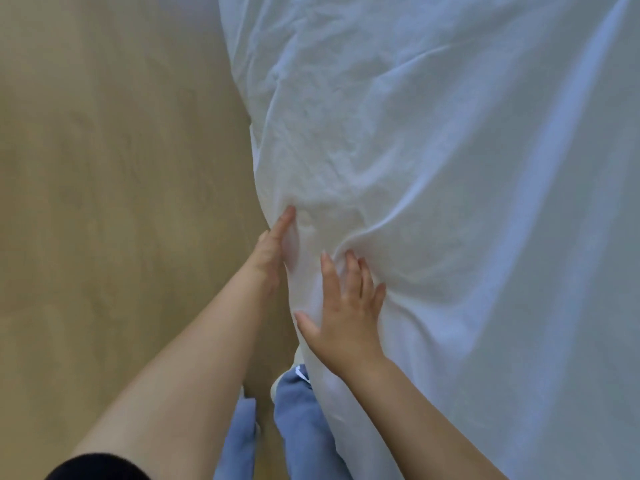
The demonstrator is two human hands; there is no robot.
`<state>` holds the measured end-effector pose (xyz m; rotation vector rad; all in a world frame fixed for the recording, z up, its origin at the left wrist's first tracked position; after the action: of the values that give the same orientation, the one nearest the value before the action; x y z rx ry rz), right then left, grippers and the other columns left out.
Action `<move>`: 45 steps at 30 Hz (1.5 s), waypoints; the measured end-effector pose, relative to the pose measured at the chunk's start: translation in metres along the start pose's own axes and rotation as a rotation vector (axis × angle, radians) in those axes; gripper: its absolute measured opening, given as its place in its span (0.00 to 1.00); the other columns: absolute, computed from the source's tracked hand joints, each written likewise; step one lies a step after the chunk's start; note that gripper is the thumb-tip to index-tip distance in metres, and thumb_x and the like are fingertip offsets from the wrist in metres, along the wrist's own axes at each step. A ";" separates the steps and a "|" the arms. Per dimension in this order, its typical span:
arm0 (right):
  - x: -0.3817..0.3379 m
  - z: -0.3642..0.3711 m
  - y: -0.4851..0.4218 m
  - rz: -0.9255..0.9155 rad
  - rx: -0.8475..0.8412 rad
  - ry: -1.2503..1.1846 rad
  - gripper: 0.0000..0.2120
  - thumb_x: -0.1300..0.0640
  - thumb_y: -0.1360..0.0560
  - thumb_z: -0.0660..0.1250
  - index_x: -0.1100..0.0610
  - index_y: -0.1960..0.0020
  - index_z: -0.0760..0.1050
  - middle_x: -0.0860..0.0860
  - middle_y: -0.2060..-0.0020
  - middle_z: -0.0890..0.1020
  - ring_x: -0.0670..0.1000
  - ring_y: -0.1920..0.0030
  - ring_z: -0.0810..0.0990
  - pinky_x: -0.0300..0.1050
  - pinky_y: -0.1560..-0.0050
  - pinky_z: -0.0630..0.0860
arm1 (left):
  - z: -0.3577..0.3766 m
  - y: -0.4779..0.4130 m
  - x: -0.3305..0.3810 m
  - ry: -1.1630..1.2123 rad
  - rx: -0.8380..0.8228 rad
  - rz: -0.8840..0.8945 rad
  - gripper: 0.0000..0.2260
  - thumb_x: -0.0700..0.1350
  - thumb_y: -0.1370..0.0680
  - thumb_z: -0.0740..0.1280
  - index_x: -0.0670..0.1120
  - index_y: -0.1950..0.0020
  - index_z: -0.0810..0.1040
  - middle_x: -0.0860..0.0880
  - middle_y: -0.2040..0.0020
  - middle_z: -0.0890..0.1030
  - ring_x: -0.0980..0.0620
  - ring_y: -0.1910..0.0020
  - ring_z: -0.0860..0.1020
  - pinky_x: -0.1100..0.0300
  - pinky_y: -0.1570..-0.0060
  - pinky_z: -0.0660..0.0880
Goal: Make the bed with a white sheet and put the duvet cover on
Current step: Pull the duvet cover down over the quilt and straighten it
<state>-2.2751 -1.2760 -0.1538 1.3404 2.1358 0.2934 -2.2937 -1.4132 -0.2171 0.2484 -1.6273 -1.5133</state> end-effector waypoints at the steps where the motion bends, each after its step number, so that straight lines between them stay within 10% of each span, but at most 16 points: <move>1: 0.000 -0.002 -0.003 0.007 0.007 -0.008 0.42 0.42 0.26 0.63 0.48 0.23 0.40 0.56 0.25 0.43 0.56 0.26 0.41 0.65 0.30 0.42 | 0.002 -0.004 0.009 0.023 -0.034 0.024 0.20 0.64 0.30 0.66 0.51 0.47 0.76 0.57 0.61 0.83 0.61 0.65 0.81 0.57 0.60 0.71; 5: -0.005 -0.015 -0.020 0.002 0.059 -0.021 0.42 0.45 0.27 0.64 0.48 0.23 0.42 0.56 0.25 0.45 0.55 0.26 0.44 0.62 0.29 0.44 | 0.014 -0.024 0.046 0.201 -0.172 0.133 0.32 0.66 0.31 0.64 0.46 0.34 0.74 0.45 0.41 0.81 0.47 0.42 0.79 0.48 0.37 0.72; 13: -0.046 -0.065 -0.081 0.067 0.207 -0.187 0.43 0.44 0.29 0.68 0.51 0.23 0.46 0.58 0.27 0.50 0.58 0.28 0.51 0.56 0.29 0.55 | 0.032 -0.032 0.141 0.086 -0.299 0.096 0.16 0.47 0.24 0.66 0.40 0.40 0.78 0.43 0.49 0.83 0.46 0.51 0.83 0.55 0.55 0.80; 20: -0.114 -0.100 -0.156 0.172 0.278 -0.415 0.49 0.34 0.35 0.68 0.49 0.23 0.47 0.59 0.30 0.58 0.58 0.30 0.57 0.58 0.30 0.58 | -0.070 0.001 0.193 0.190 -0.008 0.318 0.09 0.30 0.28 0.64 0.40 0.53 0.80 0.44 0.61 0.84 0.46 0.62 0.83 0.57 0.65 0.80; 24: -0.138 -0.079 -0.193 0.366 -0.025 -0.327 0.44 0.36 0.28 0.63 0.46 0.24 0.40 0.56 0.26 0.46 0.57 0.26 0.47 0.60 0.29 0.54 | -0.083 -0.024 0.203 -0.196 -0.010 -0.020 0.06 0.37 0.24 0.65 0.42 0.48 0.78 0.41 0.54 0.83 0.46 0.60 0.80 0.58 0.63 0.77; 27: -0.138 -0.095 -0.219 0.387 0.094 -0.376 0.38 0.44 0.27 0.67 0.57 0.25 0.53 0.59 0.30 0.57 0.60 0.30 0.58 0.50 0.33 0.60 | -0.076 -0.047 0.230 -0.522 -0.194 -0.134 0.05 0.43 0.22 0.64 0.45 0.48 0.78 0.49 0.60 0.84 0.53 0.66 0.80 0.63 0.68 0.74; 36: -0.132 -0.182 -0.288 0.356 0.333 -0.523 0.33 0.48 0.25 0.66 0.56 0.26 0.56 0.54 0.29 0.57 0.54 0.30 0.58 0.40 0.38 0.56 | -0.001 -0.097 0.369 -0.869 -0.109 0.376 0.34 0.51 0.24 0.68 0.45 0.24 0.56 0.44 0.26 0.63 0.47 0.28 0.64 0.52 0.31 0.64; 45: -0.133 -0.228 -0.382 0.518 0.308 -0.603 0.35 0.48 0.27 0.68 0.58 0.27 0.57 0.60 0.32 0.61 0.59 0.33 0.61 0.47 0.33 0.59 | 0.097 -0.181 0.489 -1.385 -0.074 0.483 0.44 0.66 0.31 0.68 0.52 0.23 0.51 0.49 0.23 0.54 0.49 0.25 0.55 0.45 0.29 0.58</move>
<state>-2.6515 -1.5426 -0.1052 1.8641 1.3507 -0.2336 -2.7260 -1.7118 -0.1445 -1.4311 -2.3270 -1.3426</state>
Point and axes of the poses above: each hand's wrist, its own y-axis away from the middle knuckle, its own z-axis out of the palm, x = y × z, the point moved 3 cm from there along -y, towards the middle knuckle
